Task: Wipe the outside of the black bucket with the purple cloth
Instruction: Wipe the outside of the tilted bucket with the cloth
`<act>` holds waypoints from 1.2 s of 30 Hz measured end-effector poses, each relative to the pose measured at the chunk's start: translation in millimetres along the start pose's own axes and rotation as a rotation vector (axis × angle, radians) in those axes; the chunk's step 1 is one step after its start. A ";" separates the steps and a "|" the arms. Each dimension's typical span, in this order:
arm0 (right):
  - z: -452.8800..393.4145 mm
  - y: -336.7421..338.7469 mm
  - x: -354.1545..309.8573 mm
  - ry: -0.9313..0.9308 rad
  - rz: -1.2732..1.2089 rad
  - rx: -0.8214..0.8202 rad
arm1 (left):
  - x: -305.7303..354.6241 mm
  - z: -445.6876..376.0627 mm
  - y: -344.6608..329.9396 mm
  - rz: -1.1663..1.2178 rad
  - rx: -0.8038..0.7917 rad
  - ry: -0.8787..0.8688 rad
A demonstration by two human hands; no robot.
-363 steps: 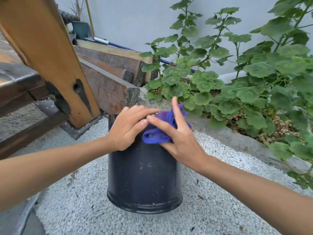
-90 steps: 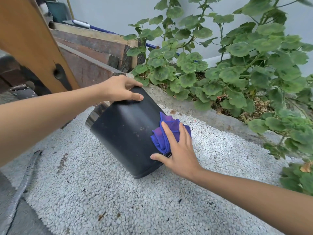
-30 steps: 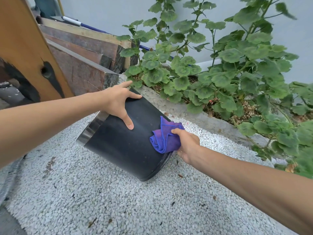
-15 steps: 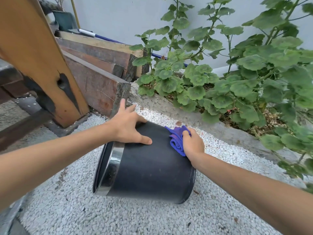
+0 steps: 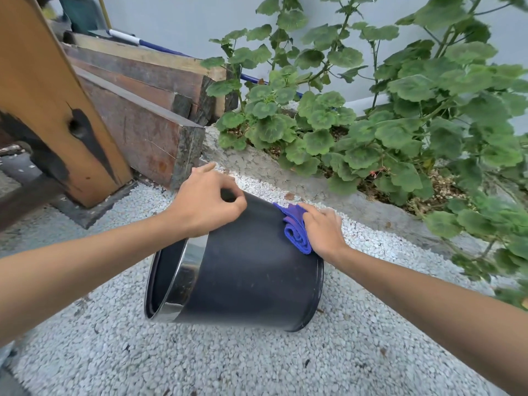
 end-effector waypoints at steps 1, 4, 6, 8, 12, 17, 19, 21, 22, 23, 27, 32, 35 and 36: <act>0.5 0.9 -2.1 0.057 0.070 -0.014 | -1.3 -0.6 -1.5 -0.057 -0.039 -0.022; 9.3 0.3 -6.8 0.216 0.048 -0.070 | -6.8 -1.4 -4.4 -0.209 -0.147 -0.113; 15.9 -1.0 -7.6 0.296 0.040 -0.078 | -11.4 0.5 -3.8 -0.251 -0.175 -0.133; 21.0 -1.5 -7.5 0.348 0.062 -0.067 | -16.4 3.5 -3.2 -0.300 -0.195 -0.135; 36.8 -4.5 -9.2 0.410 0.122 -0.043 | -29.6 8.1 -1.2 -0.348 -0.213 -0.121; 60.0 -9.0 -2.0 0.443 0.149 -0.025 | -36.7 8.6 -0.4 -0.313 -0.187 -0.090; 66.8 -9.5 2.2 0.460 0.173 -0.023 | -35.3 7.0 -1.2 -0.307 -0.190 -0.086; 74.4 -8.9 9.3 0.467 0.192 -0.038 | -30.9 5.5 -4.1 -0.304 -0.194 -0.083; 77.6 -9.1 11.4 0.470 0.197 -0.044 | -29.2 4.4 -3.9 -0.302 -0.189 -0.082; 80.9 -9.6 13.3 0.468 0.202 -0.047 | -27.1 2.9 -3.9 -0.301 -0.184 -0.081; 94.3 -11.7 21.2 0.443 0.211 -0.066 | -17.3 -2.9 -6.5 -0.300 -0.181 -0.084; 107.9 -15.9 29.1 0.419 0.234 -0.081 | -9.9 -9.2 -11.8 -0.326 -0.182 -0.089; 117.1 -18.9 31.4 0.415 0.275 -0.070 | -8.5 -11.5 -13.9 -0.341 -0.179 -0.091; 120.7 -20.2 31.3 0.415 0.289 -0.063 | -8.3 -11.8 -14.3 -0.346 -0.178 -0.092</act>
Point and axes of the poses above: each hand's wrist, its own z-axis away from the middle knuckle, its own y-axis out of the back of the hand, x = y × z, the point moved 4 cm from there along -z, towards the middle knuckle, and after that the axes turned 9 degrees about z, right-handed, at the moved point
